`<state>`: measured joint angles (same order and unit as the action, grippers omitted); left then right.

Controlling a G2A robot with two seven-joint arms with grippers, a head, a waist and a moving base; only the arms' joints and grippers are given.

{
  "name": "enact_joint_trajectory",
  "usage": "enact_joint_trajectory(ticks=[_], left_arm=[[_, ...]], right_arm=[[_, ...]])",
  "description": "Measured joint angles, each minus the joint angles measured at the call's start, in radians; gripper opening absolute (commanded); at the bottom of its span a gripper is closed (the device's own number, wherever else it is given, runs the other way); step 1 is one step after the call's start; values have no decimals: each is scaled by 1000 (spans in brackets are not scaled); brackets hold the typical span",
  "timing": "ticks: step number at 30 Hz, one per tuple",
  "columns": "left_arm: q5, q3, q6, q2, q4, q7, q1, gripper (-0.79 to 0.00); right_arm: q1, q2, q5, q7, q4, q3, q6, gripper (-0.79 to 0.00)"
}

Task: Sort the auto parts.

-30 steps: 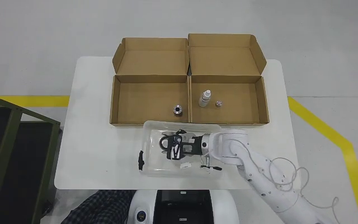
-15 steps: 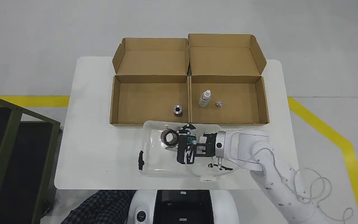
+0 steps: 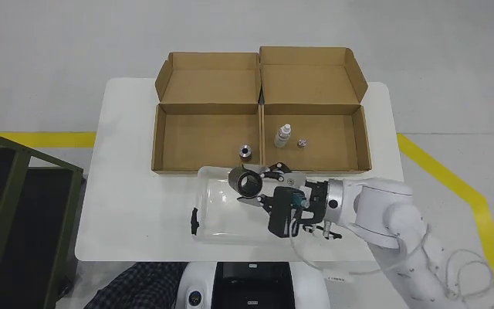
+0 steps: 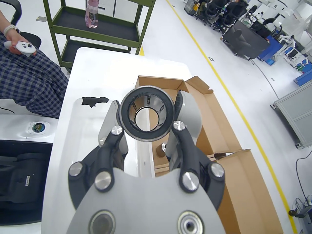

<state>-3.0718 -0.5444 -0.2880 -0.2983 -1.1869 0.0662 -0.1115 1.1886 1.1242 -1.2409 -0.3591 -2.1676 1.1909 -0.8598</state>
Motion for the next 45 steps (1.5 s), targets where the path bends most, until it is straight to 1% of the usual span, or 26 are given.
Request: enact_joint_trajectory(ticks=[6,15,31,38,41,45], left_arm=[[0,0,0,0,0,0,0,0],[0,0,0,0,0,0,0,0],[0,0,0,0,0,0,0,0],[0,0,0,0,0,0,0,0],[0,0,0,0,0,0,0,0],[0,0,0,0,0,0,0,0]], right_arm=[[8,-9,21,10,-26,47,-4,-785],[11,-18,51,25,-35,88,-1,-785],[9,-27,59,39,-23,92,12,-785],[-15,-26,48,27,11,44,29,-785],[-42,-22,38,6,46,-3,30,-785],[-107,-8,21,-26,121,-101,52,-785]])
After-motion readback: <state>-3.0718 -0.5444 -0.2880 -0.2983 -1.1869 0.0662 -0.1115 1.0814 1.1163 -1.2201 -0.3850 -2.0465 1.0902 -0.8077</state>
